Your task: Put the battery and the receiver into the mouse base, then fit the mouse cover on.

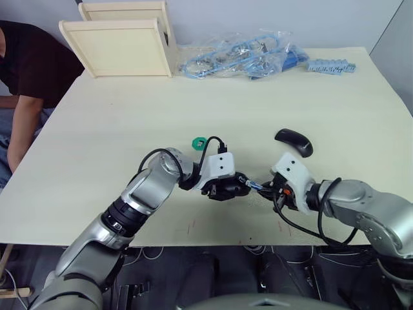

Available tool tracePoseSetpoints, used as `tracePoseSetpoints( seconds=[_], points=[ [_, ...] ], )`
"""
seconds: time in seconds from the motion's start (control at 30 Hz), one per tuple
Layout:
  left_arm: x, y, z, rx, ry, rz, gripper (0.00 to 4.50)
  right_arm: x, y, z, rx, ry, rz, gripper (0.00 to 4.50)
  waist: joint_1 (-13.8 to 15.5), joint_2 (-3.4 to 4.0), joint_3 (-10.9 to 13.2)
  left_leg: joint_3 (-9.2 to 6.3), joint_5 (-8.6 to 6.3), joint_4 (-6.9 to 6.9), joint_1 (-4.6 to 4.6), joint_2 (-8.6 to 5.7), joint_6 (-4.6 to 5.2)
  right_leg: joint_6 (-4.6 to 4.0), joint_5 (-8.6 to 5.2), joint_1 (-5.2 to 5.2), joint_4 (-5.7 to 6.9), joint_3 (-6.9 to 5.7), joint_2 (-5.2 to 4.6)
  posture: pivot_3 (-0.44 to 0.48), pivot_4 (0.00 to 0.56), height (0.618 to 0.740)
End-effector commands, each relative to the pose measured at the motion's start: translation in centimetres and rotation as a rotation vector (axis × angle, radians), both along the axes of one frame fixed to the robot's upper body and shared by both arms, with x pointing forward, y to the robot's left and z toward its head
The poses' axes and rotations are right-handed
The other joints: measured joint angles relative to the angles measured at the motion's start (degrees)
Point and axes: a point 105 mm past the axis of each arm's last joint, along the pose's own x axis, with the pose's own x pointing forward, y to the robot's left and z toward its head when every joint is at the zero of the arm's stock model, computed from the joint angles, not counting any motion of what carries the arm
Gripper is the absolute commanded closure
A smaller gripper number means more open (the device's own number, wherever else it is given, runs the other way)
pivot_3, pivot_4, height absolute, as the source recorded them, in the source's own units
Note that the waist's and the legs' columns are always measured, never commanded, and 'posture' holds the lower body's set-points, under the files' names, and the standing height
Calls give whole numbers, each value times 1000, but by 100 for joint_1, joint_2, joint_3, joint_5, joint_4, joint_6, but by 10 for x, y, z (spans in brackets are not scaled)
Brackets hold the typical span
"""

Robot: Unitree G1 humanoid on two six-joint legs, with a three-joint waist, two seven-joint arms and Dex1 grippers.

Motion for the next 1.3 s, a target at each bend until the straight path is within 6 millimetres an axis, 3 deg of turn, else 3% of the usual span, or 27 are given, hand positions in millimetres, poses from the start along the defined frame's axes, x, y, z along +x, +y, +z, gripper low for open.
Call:
tracePoseSetpoints(
  seconds=[0.03,1.17,1.3],
  points=[
    [-3,-1,-11,28,18,5,1505,0,5,1,-2,-1,10,4417,-2,0,0,0,0,0,0,0,0,0,0,0,0,0,0,0,150,740],
    [-6,-2,-14,28,12,10,1505,19,31,-8,-50,114,-14,4417,-36,3,-4,-8,0,-2,6,-1,0,0,0,-1,5,2,-2,0,150,740],
    [-6,-2,-14,28,12,13,1505,19,34,-3,-7,108,-10,2501,-51,0,-13,-9,0,-3,9,-1,0,0,0,-1,8,3,-1,0,150,740]
  ],
)
